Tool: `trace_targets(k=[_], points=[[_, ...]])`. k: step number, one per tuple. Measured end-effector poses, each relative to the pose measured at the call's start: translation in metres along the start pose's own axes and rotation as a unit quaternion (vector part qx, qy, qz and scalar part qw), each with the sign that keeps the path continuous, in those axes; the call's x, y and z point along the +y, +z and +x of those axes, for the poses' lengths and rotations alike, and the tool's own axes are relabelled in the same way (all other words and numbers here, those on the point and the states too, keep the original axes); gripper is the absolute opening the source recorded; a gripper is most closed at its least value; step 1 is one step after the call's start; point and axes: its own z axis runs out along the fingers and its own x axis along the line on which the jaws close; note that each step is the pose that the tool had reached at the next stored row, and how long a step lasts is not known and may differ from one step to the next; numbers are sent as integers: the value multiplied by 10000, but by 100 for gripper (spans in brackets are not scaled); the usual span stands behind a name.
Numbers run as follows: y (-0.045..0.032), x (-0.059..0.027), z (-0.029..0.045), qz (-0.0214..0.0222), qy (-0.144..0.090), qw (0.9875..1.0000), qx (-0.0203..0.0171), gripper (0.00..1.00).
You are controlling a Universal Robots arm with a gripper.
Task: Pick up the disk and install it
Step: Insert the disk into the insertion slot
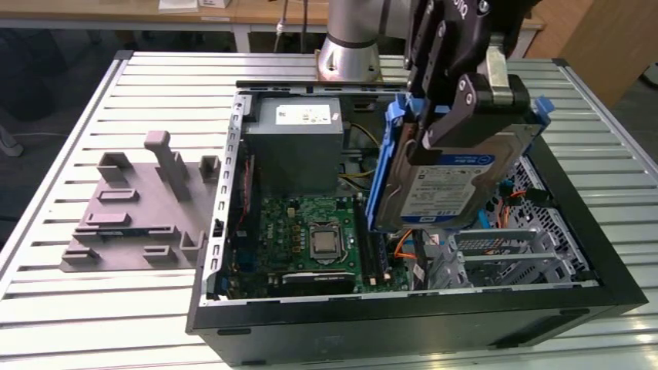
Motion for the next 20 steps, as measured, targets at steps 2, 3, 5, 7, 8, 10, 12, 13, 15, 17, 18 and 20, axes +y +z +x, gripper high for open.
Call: trace_targets(k=[2, 3, 5, 7, 8, 10, 12, 13, 15, 17, 18, 20], points=[[5, -38, 4, 0, 0, 10000, 1, 36], [8, -55, 5, 0, 0, 10000, 1, 36], [15, -92, 5, 0, 0, 10000, 1, 36], [21, -126, 5, 0, -1, 10000, 1, 36], [24, -141, 5, 0, 0, 10000, 1, 36], [30, -170, 6, 0, 0, 10000, 1, 36], [37, -198, 6, 0, 0, 10000, 0, 36], [40, -210, 6, 0, 0, 10000, 1, 36], [45, -239, 6, 0, 0, 10000, 1, 36], [48, -277, 5, 0, 0, 10000, 1, 36], [50, -294, 5, 0, 0, 10000, 1, 36], [55, -328, 4, 0, 0, 10000, 1, 36]])
